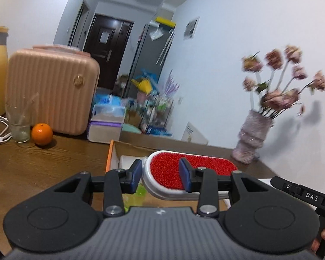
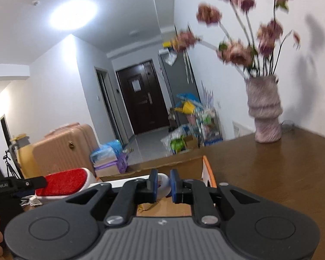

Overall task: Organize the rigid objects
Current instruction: 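Lift the lint roller with the left tool and lower it into the box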

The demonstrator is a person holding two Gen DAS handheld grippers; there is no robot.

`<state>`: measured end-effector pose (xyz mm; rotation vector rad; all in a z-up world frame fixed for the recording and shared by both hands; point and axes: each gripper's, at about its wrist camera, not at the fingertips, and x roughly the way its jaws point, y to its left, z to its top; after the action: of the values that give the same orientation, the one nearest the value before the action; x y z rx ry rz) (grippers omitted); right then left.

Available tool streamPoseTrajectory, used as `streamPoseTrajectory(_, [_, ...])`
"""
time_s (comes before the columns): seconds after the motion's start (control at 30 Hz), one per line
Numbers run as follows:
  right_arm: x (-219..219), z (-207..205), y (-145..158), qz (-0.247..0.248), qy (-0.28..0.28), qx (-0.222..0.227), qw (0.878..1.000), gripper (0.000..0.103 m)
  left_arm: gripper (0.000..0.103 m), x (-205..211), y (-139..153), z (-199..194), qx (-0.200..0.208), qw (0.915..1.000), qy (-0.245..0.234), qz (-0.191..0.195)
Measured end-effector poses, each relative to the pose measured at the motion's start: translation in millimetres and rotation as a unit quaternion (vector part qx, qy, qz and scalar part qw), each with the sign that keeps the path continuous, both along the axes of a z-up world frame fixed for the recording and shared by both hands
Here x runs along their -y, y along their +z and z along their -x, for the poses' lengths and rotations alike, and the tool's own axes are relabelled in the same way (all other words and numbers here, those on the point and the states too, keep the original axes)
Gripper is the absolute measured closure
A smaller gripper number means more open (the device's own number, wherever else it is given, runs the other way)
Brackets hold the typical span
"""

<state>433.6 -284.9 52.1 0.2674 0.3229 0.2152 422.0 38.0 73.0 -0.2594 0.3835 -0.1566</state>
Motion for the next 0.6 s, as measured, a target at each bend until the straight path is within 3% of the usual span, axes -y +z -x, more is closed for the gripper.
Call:
streamPoseTrajectory(0.23, [-4, -80, -40, -0.006, 0.001, -0.07, 0.998, 0.091, 0.065, -1, -33, -78, -0.049, 0.9986, 0.006, -0.02])
streamPoseTrajectory(0.43, [-3, -91, -55, 0.011, 0.005, -0.099, 0.995, 0.091, 0.065, -1, -59, -88, -0.082, 0.9962, -0.01, -0.026])
streamPoseTrajectory(0.6, [-13, -84, -58, 0.069, 0.018, -0.113, 0.991, 0.091, 0.06, 8, -68, -83, -0.112, 0.9915, -0.028, -0.059])
